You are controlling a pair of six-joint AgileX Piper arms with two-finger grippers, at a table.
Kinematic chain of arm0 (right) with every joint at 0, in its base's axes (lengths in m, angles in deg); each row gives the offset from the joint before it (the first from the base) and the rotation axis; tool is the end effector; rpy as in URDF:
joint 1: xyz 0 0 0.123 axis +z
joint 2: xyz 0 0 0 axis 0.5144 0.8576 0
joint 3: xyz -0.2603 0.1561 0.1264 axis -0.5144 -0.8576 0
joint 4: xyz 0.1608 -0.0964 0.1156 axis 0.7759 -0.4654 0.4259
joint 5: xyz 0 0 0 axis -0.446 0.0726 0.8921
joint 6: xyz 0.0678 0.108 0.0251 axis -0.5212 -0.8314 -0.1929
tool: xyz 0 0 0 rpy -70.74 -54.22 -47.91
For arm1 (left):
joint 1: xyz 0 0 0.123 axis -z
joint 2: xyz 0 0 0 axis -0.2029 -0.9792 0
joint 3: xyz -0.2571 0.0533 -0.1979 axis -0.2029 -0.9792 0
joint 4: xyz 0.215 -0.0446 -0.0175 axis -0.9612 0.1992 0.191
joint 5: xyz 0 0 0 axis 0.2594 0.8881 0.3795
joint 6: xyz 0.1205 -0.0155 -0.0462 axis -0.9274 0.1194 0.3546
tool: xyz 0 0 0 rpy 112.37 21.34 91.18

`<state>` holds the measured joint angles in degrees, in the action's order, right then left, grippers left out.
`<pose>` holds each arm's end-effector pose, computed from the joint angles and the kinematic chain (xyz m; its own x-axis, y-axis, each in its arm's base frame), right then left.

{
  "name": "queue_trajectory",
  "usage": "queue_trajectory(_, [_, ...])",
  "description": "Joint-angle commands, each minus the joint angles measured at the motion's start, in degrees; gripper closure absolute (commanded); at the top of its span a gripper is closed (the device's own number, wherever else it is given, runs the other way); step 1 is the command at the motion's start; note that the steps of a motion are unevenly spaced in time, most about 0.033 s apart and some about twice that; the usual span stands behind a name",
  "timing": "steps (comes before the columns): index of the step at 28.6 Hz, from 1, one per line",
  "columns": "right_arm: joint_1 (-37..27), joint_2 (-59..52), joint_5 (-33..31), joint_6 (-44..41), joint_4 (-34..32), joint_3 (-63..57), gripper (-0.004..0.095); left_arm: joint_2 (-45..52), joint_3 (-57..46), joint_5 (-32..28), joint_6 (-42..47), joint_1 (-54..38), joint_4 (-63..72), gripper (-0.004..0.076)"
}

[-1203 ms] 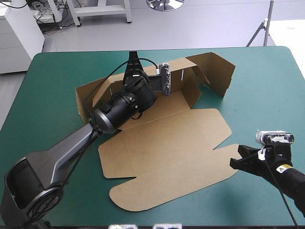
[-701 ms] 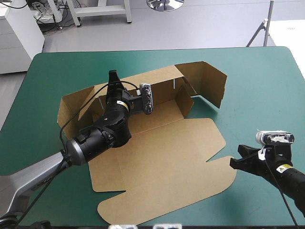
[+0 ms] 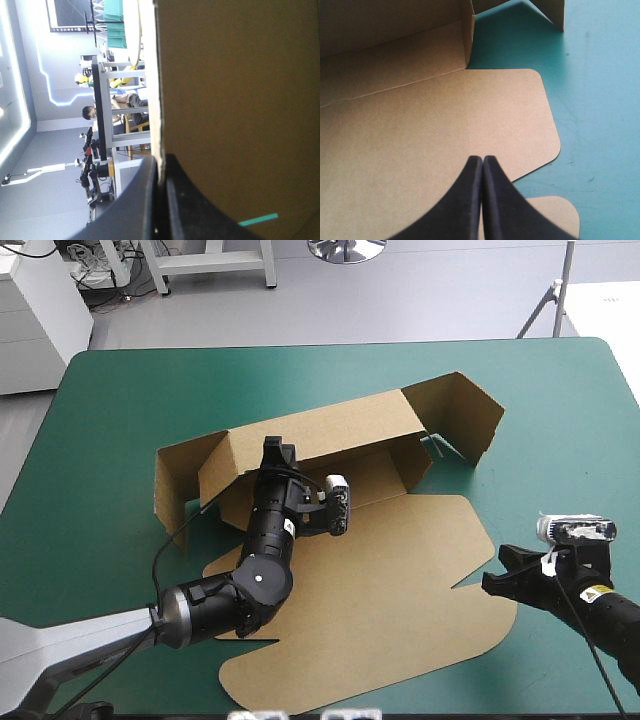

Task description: Fold the box

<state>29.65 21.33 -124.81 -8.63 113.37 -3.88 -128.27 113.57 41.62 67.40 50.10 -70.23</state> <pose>0.0819 0.0442 0.3050 -0.5986 0.0745 -0.7975 -0.2278 0.9387 0.2587 0.2271 -0.2063 0.3494 0.1253 0.9916 -0.0308 0.2307 0.0010 0.9730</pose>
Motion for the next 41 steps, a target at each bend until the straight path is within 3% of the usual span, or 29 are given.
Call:
queue_trajectory(1, [-0.41, 0.35, 2.34, 0.23, 1.54, 1.97, 0.0923, 3.31, 1.12, -0.30, 5.28, 0.61, -6.03, 0.0734])
queue_trajectory(8, [-0.41, 0.35, 2.53, -0.02, 1.54, 1.97, 0.0923, 4.35, -0.46, -6.81, 6.95, 0.50, -8.67, 0.0734])
queue_trajectory(21, [-0.41, 5.96, 1.26, 0.24, 1.52, 1.97, 0.0923, 6.60, -1.40, -11.14, 10.43, 0.50, -8.41, 0.0734])
queue_trajectory(26, [-0.41, 5.96, 1.31, 0.24, 1.37, 2.99, 0.0923, 7.90, -1.40, -15.48, 10.71, 0.11, -8.28, 0.0734])
queue_trajectory(41, [-0.41, 10.22, -0.42, 0.13, 1.29, 7.54, 0.0923, 8.51, -1.75, -14.85, 10.80, -3.43, -7.09, 0.0734])
